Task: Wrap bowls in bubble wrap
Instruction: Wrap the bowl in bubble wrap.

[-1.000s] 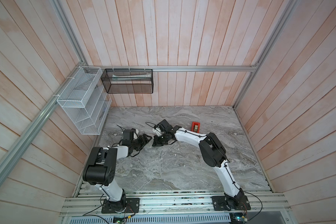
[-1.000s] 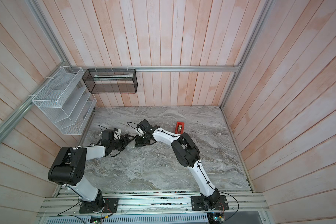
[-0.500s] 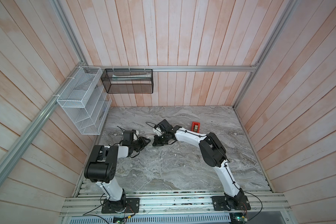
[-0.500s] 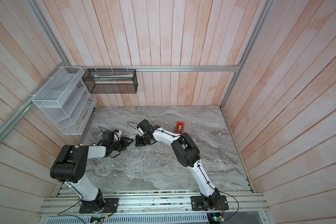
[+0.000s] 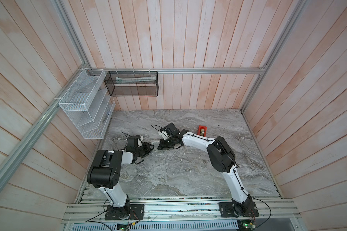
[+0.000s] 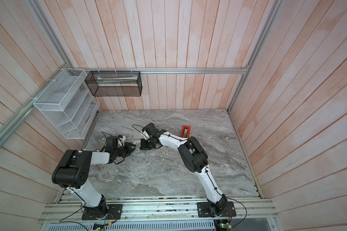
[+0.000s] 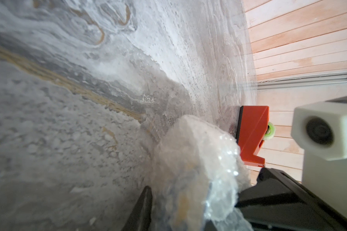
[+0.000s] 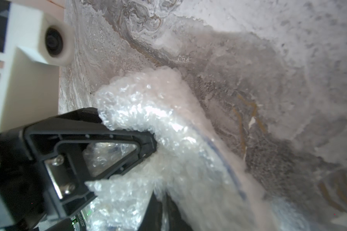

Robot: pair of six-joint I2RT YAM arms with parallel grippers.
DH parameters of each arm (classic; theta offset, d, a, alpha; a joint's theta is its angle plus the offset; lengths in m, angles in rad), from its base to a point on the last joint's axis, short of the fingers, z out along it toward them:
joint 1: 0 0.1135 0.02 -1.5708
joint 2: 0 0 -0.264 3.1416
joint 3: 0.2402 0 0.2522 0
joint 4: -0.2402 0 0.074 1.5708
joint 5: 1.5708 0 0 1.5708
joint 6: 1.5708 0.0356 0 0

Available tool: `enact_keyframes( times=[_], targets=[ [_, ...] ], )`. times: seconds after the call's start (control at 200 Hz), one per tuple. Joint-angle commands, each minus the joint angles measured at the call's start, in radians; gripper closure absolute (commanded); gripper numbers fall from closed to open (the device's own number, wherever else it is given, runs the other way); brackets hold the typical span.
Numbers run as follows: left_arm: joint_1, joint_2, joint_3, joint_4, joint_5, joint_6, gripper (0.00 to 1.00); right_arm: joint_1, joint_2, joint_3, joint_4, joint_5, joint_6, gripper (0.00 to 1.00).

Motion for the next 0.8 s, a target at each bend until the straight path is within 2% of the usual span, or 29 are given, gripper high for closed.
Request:
enact_keyframes(
  times=[0.0, 0.135, 0.205, 0.33, 0.51, 0.795],
  targets=[
    [0.003, -0.051, -0.035, 0.067, -0.026, -0.053, 0.79, -0.03, -0.043, -0.06, -0.027, 0.007, -0.003, 0.8],
    [0.003, -0.108, -0.066, 0.103, -0.071, -0.045, 0.84, -0.041, -0.115, -0.071, 0.002, -0.028, 0.005, 0.7],
    [0.002, -0.144, -0.095, 0.134, -0.116, -0.049, 0.88, -0.045, -0.146, -0.074, 0.009, -0.037, 0.014, 0.7],
    [-0.01, -0.213, -0.158, 0.2, -0.203, -0.084, 0.89, -0.045, -0.178, -0.065, -0.004, -0.044, 0.022, 0.69],
    [-0.132, -0.347, -0.246, 0.235, -0.514, -0.159, 0.91, -0.034, -0.193, -0.041, -0.056, 0.037, -0.022, 0.69],
    [-0.152, -0.302, -0.244, 0.239, -0.481, -0.159, 0.91, -0.031, -0.108, 0.056, -0.049, -0.035, -0.051, 0.8]
  ],
)
